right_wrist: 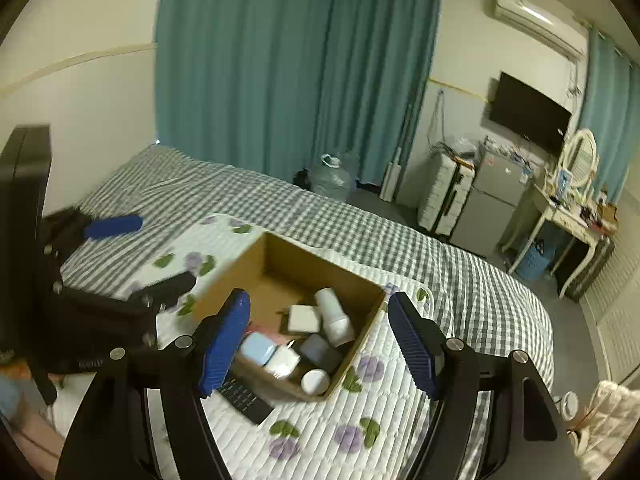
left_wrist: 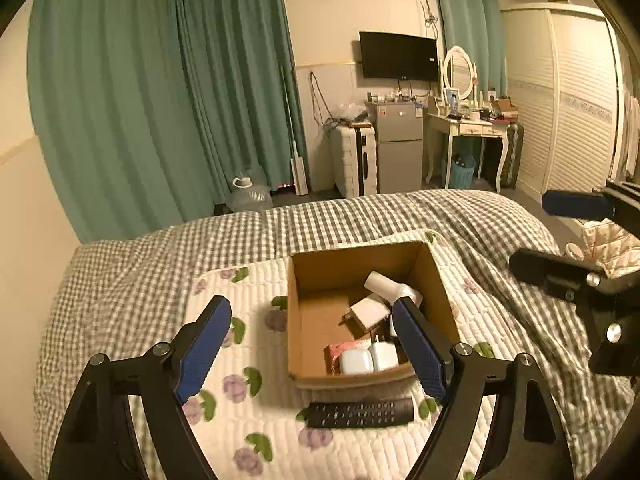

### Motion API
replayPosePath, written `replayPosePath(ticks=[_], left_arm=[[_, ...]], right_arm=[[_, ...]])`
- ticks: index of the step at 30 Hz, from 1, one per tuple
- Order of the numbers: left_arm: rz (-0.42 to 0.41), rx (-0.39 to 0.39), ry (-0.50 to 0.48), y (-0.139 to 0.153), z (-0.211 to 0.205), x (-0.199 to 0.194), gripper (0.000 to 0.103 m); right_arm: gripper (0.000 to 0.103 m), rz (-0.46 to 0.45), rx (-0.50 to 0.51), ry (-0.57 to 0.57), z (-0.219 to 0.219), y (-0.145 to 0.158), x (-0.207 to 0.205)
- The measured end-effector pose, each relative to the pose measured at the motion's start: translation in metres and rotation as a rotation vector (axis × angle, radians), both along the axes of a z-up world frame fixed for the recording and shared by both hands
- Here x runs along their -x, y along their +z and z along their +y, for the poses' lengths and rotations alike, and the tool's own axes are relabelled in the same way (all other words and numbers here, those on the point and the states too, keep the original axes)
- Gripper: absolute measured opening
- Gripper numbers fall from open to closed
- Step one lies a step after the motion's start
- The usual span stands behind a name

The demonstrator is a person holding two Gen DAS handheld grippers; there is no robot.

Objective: Organize rigid objects
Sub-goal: 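Grasp the black TV remote on the quilt with the right tool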

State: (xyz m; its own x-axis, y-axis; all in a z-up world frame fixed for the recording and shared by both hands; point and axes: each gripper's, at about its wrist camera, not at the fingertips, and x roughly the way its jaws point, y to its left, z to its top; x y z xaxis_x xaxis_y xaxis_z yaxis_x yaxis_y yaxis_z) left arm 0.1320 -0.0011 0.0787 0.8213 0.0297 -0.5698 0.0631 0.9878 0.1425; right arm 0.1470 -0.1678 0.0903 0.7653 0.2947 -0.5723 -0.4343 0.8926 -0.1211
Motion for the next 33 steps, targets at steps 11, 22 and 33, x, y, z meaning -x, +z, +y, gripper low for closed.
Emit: replayPosePath(ticks=[11, 22, 33], left_arm=[[0.061, -0.010, 0.106, -0.024, 0.048, 0.045, 0.087], [0.218, 0.065, 0.170, -0.159, 0.080, 0.020, 0.087], [0.361, 0.061, 0.182, -0.225, 0.080, -0.001, 0.087]], right_arm=[[0.071, 0.056, -0.017, 0.069, 0.045, -0.051, 0.052], [0.071, 0.269, 0.147, 0.133, 0.093, -0.206, -0.001], [0.045, 0.313, 0.278, 0.137, 0.127, -0.282, -0.042]])
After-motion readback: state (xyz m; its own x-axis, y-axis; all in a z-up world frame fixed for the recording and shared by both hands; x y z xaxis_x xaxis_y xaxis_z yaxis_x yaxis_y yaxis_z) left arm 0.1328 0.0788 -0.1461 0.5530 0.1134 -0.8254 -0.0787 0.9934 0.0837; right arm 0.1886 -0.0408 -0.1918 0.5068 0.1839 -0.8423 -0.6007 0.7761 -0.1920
